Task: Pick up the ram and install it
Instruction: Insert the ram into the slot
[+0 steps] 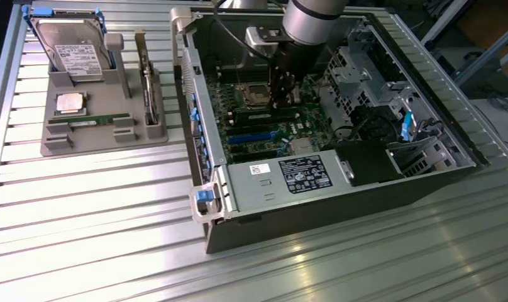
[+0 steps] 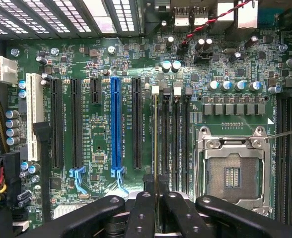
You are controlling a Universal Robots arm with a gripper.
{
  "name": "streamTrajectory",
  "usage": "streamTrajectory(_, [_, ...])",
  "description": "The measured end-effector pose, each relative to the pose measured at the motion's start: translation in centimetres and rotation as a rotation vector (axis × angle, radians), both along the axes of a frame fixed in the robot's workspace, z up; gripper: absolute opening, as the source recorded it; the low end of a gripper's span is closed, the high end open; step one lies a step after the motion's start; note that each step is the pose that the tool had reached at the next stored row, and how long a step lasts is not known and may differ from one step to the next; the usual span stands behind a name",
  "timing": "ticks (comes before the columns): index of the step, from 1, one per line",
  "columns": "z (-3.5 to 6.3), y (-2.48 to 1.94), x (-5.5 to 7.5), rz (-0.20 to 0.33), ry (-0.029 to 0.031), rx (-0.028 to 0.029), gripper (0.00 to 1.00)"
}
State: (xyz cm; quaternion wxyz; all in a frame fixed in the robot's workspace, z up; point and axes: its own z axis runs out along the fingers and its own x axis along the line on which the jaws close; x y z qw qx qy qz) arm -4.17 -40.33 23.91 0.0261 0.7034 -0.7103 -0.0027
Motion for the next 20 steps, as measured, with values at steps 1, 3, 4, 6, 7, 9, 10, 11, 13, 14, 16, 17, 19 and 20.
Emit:
streamTrajectory(1, [-0.05, 0.11, 0.0, 0.0, -0.0001, 0.0002, 0.12])
streamTrajectory(3, [-0.1, 0.32, 0.01, 0.0, 0.0, -0.0001, 0.12])
streamTrajectory(4, [-0.13, 0.32, 0.0, 0.0, 0.0, -0.0002, 0.12])
streamTrajectory(6, [-0.25, 0.32, -0.01, 0.0, 0.0001, -0.0001, 0.12])
streamTrajectory(7, [-0.31, 0.32, 0.0, 0.0, 0.0, -0.0001, 0.12])
streamTrajectory(9, [-0.33, 0.32, 0.0, 0.0, 0.0, 0.0, 0.12])
streamTrajectory(10, [-0.35, 0.32, 0.0, 0.0, -0.0001, 0.0001, 0.12])
streamTrajectory(11, [-0.38, 0.3, 0.0, 0.0, -0.0002, 0.0004, 0.12])
streamTrajectory(13, [-0.45, 0.27, 0.0, 0.0, 0.0, -0.0001, 0.12])
streamTrajectory(14, [-0.45, 0.27, 0.0, 0.0, 0.0, 0.0, 0.12])
streamTrajectory(16, [-0.45, 0.27, 0.0, 0.0, -0.0001, 0.0, 0.13])
streamTrajectory(17, [-0.46, 0.27, 0.0, 0.0, -0.0001, 0.0001, 0.13])
streamTrajectory(19, [-0.45, 0.27, 0.0, 0.0, -0.0001, 0.0001, 0.19])
streamTrajectory(20, [-0.39, 0.26, 0.0, 0.0, -0.0001, -0.0006, 0.19])
